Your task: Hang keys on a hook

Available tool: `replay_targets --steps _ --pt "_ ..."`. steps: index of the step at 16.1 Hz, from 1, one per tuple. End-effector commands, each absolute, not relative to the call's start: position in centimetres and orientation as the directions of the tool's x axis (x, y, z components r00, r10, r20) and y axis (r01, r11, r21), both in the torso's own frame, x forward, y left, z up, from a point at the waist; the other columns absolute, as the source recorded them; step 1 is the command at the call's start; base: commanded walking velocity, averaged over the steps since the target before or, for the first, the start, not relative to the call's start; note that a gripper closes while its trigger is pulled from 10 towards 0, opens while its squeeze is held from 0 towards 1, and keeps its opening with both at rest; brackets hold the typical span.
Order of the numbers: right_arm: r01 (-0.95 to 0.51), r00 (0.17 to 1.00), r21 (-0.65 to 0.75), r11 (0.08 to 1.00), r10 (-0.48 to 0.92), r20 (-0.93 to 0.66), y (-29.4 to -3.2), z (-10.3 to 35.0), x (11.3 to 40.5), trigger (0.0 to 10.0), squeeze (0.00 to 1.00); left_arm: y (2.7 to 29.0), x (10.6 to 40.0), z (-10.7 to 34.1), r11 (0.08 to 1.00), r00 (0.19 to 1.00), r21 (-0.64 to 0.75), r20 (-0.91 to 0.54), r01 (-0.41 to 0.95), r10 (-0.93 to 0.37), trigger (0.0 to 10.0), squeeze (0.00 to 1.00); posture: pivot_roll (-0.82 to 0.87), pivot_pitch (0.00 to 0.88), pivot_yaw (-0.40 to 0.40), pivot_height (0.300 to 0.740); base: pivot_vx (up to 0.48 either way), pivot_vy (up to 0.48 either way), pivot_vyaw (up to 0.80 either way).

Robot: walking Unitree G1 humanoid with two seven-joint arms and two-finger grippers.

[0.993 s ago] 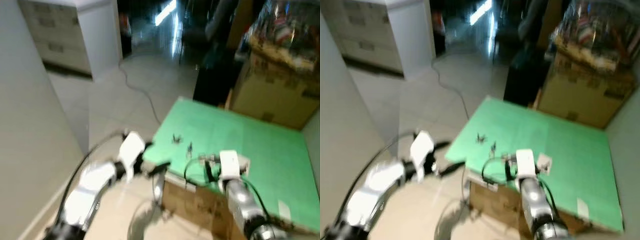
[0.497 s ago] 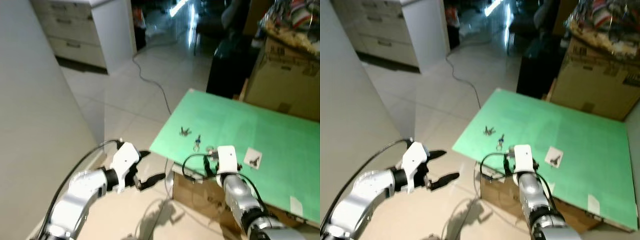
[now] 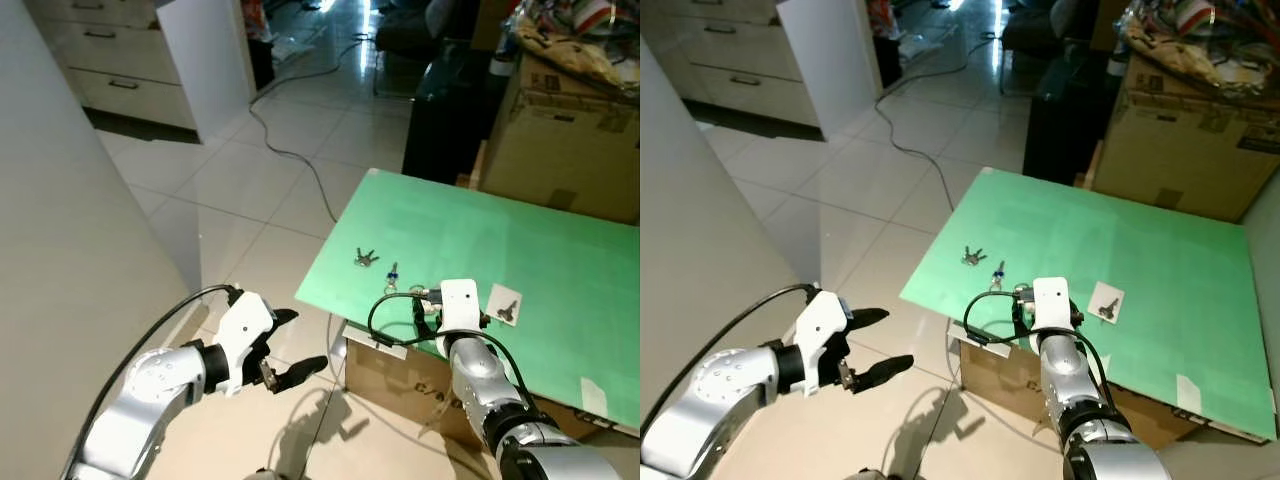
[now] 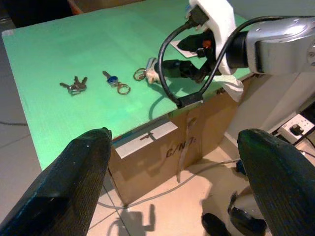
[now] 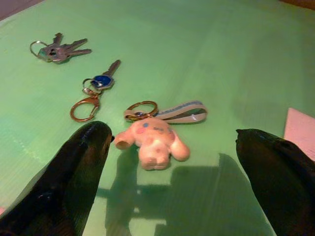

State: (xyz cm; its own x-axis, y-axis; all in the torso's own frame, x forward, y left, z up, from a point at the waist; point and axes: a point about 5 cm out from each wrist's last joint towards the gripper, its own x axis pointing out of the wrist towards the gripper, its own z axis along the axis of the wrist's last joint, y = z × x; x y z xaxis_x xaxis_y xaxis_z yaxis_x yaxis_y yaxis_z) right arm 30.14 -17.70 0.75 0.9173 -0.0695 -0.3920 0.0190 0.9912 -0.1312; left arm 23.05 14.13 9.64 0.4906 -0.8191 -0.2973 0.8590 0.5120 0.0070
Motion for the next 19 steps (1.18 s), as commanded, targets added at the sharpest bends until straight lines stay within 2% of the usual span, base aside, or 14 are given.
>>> replay_targets --steps 1,7,10,13,15,16,19 --pt "0.018 0.916 -0.129 0.991 -0.068 -0.396 -17.4 0.7 30.2 10.0 0.00 14.7 22.7 9.9 0.520 0.497 0.006 -0.309 0.854 -0.811 10.0 0.00 0.16 0.079 0.106 0.740 0.000 0.000 0.00" --pt "-0.015 0.914 -0.134 0.991 -0.041 -0.404 -16.7 0.7 30.4 10.0 0.00 15.3 20.5 10.0 0.542 0.500 -0.032 -0.345 0.840 -0.794 10.0 0.00 0.20 0.146 0.116 0.740 0.000 0.000 0.00" --pt "-0.086 0.910 -0.119 0.989 0.029 -0.413 -14.4 0.7 30.5 10.0 0.00 14.9 19.9 9.8 0.546 0.496 -0.052 -0.351 0.836 -0.794 10.0 0.00 0.19 0.180 0.110 0.740 0.000 0.000 0.00" --pt "-0.028 0.906 -0.026 0.999 0.015 -0.424 -12.3 1.3 31.3 10.0 0.00 13.7 18.9 9.4 0.517 0.459 -0.088 -0.353 0.851 -0.815 10.0 0.00 0.19 0.202 0.116 0.740 0.000 0.000 0.00" --pt "-0.007 0.925 -0.081 0.997 -0.025 -0.378 -11.6 2.4 32.1 10.0 0.00 13.6 18.6 9.4 0.514 0.452 -0.100 -0.357 0.852 -0.818 10.0 0.00 0.19 0.213 0.120 0.740 0.000 0.000 0.00" --pt "0.004 0.934 -0.131 0.991 -0.051 -0.355 -11.8 2.6 32.2 10.0 0.00 13.7 18.5 9.3 0.516 0.452 -0.102 -0.360 0.851 -0.816 10.0 0.00 0.18 0.216 0.116 0.740 0.000 0.000 0.00" --pt "0.028 0.931 -0.155 0.988 -0.082 -0.357 -12.4 2.3 32.0 10.0 0.00 13.3 18.4 9.3 0.510 0.442 -0.118 -0.358 0.852 -0.823 10.0 0.00 0.17 0.212 0.117 0.740 0.000 0.000 0.00"
